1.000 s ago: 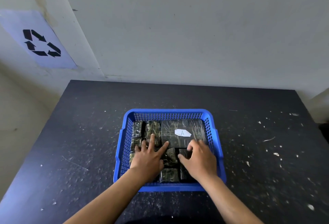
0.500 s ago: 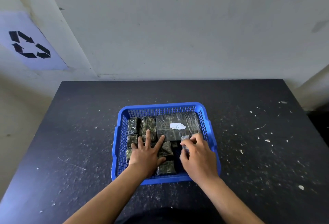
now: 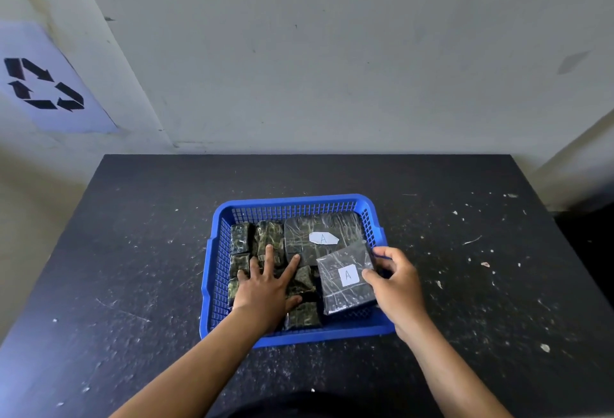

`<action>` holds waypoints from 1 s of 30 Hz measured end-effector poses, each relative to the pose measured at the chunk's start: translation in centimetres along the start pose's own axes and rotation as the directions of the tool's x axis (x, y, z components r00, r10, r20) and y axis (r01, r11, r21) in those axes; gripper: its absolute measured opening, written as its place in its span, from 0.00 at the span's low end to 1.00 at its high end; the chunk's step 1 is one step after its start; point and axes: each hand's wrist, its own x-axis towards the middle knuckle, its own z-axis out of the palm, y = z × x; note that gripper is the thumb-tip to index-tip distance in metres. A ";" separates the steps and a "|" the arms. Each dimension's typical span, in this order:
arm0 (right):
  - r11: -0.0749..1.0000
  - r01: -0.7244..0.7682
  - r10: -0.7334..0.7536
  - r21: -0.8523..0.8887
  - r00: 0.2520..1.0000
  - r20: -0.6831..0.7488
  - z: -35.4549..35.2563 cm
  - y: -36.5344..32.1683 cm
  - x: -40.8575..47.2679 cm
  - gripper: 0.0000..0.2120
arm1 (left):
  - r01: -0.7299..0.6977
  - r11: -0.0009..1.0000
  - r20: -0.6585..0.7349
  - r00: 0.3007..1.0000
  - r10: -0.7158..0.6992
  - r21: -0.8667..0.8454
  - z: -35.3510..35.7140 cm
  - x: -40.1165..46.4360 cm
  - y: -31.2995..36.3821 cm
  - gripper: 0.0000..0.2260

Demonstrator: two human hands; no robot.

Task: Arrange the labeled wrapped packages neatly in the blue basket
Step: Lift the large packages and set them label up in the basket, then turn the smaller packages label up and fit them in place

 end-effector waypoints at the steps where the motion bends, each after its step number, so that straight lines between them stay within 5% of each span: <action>1: 0.998 0.019 -0.020 -0.053 1.000 -0.011 0.2 0.0 -0.1 0.18 | -0.001 1.000 -0.001 1.000 0.001 0.003 0.0 0.0 0.0 0.35; 4: 0.939 0.131 -0.148 -0.318 0.989 -0.029 1.4 0.6 -0.9 0.16 | -0.006 1.000 -0.004 1.000 0.006 0.008 0.0 0.0 -0.1 0.35; 8: 0.569 0.245 -0.283 -0.785 0.955 0.093 2.9 1.7 -2.5 0.19 | -0.035 0.999 -0.018 0.999 0.035 -0.018 0.1 -0.4 -0.4 0.36; 11: 0.418 0.349 -0.367 -0.839 0.909 0.196 3.7 2.1 -2.7 0.23 | -0.075 0.990 -0.087 0.994 0.064 -0.121 0.4 -1.1 -1.2 0.36; 14: 0.323 0.370 -0.215 -0.871 0.925 0.313 3.9 1.9 -1.9 0.15 | -0.095 0.973 -0.165 0.984 0.060 -0.213 0.5 -1.8 -2.1 0.31; 21: 0.400 0.361 -0.045 -0.843 0.926 0.375 3.7 -0.1 1.3 0.07 | -0.139 0.990 -0.358 0.924 0.136 0.019 -0.8 -1.9 -1.4 0.24; 25: 0.461 0.338 -0.011 -0.821 0.927 0.376 3.2 -0.3 2.1 0.15 | -0.172 0.985 -0.354 0.919 0.171 0.030 -2.0 -1.9 -0.4 0.20; 27: 0.602 0.279 0.012 -0.748 0.934 0.358 2.8 -0.6 2.2 0.13 | -0.179 0.983 -0.381 0.913 0.148 -0.046 -2.5 -2.2 -0.2 0.20; 30: 0.934 0.018 0.103 -0.356 0.942 0.319 2.9 -1.9 2.0 0.08 | -0.237 0.959 -0.480 0.867 0.137 -0.154 -3.4 -2.4 -0.3 0.16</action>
